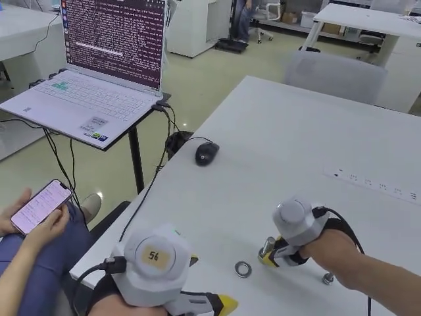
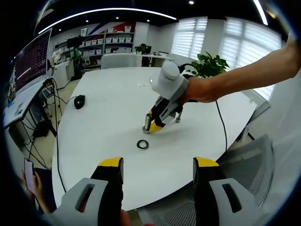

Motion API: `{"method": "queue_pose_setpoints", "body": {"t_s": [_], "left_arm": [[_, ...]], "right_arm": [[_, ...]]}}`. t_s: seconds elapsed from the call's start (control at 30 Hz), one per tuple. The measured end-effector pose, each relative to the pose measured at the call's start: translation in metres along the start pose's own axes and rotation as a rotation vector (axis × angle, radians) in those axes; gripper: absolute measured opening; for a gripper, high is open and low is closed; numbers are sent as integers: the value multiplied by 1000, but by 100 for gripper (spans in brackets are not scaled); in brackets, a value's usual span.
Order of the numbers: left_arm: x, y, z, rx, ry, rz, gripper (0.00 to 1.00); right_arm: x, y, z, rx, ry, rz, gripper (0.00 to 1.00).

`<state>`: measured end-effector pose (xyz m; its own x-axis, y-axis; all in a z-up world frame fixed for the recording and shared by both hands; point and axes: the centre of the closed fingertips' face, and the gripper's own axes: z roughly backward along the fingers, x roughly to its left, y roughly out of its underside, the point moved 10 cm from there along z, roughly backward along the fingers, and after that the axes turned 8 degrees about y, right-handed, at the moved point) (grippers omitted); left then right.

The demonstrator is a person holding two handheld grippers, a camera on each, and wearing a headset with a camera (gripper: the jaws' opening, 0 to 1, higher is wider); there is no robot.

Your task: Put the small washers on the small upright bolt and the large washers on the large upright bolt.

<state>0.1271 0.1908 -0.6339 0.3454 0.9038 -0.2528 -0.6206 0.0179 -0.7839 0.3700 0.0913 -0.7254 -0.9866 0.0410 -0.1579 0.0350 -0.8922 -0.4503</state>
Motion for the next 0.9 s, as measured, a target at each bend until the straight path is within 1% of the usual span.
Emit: {"method": "queue_pose_setpoints", "body": {"t_s": [0.17, 0.4, 0.6, 0.7, 0.77, 0.8, 0.9], "left_arm": [[-1, -1, 0, 1, 1, -3, 59], [-4, -2, -3, 5, 9, -12, 59], [-5, -3, -4, 7, 11, -20, 59], [-5, -2, -4, 8, 9, -19, 59], [-5, -1, -4, 8, 9, -17, 59], [-6, -1, -4, 7, 11, -15, 59], [-7, 1, -5, 10, 11, -14, 59]], "right_arm": [[-2, 2, -5, 3, 11, -15, 24], [-1, 10, -2, 16, 8, -23, 23], [11, 19, 3, 25, 9, -37, 23], [21, 23, 6, 23, -2, -48, 23], [25, 24, 7, 20, -14, -57, 23], [29, 24, 8, 13, -24, -54, 23], [34, 22, 7, 15, -31, -36, 22]]}}
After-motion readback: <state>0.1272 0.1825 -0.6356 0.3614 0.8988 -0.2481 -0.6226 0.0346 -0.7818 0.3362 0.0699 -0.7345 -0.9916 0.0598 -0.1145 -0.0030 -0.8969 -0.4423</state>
